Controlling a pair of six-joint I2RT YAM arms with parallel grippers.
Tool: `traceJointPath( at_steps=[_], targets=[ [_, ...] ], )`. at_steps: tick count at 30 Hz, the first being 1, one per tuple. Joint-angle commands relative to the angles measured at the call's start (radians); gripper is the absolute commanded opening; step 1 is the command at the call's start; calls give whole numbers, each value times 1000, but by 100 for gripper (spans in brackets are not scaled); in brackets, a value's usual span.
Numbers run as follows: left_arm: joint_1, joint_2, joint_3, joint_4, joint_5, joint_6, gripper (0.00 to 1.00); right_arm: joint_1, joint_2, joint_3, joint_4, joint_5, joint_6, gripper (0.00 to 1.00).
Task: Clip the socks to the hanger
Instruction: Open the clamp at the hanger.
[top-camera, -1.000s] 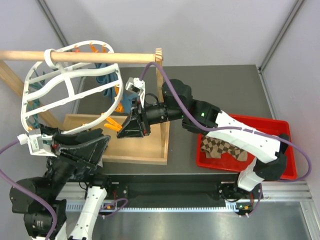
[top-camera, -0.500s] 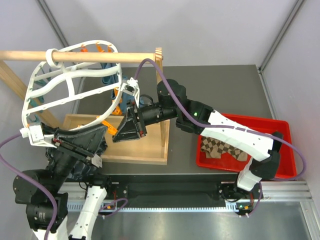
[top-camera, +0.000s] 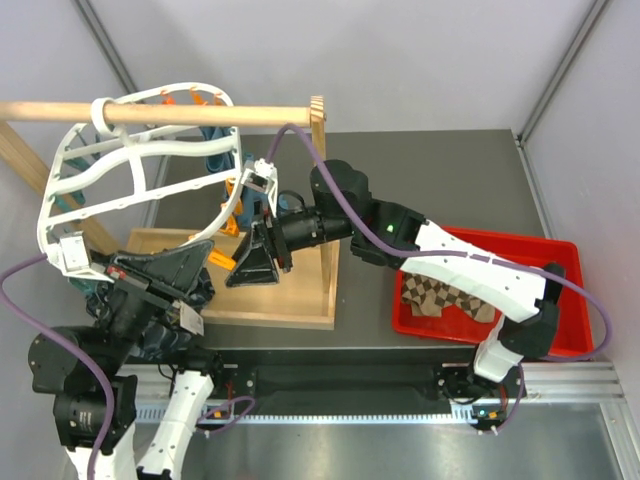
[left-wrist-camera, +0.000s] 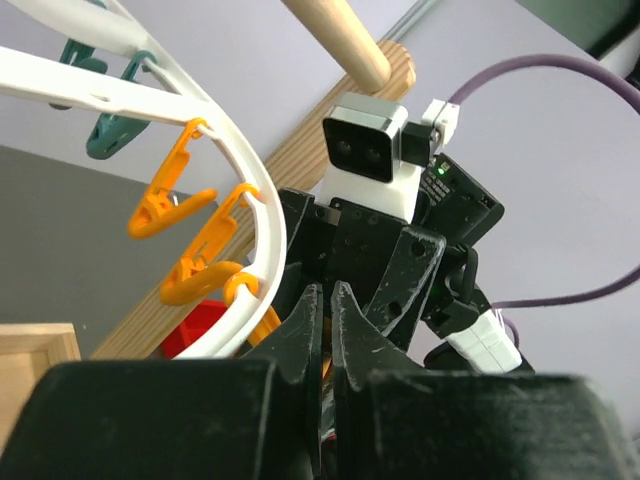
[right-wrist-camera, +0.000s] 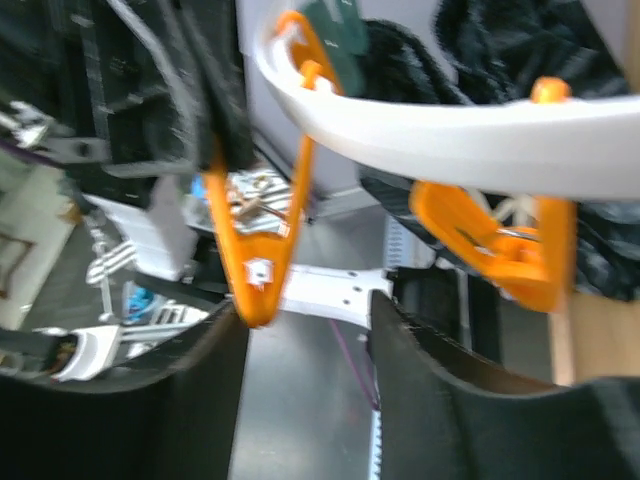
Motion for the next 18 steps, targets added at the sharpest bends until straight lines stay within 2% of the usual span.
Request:
traceJointPath(
  at_steps=[1,6,14,18],
  targets=[
    [4,57,60,-78,-56,-42,0,2,-39,45,-102,147,-136,54],
    [5,102,157,-211,-114,-45,0,69,-79,40,-171,429,-349,57],
    [4,112,200,-326,-200,-56,0,259,-85,69,-139,722,-610,54],
    [5,109,190,-323,-205,-63,0,304,-76,92,-119,799,-651,53]
  ],
)
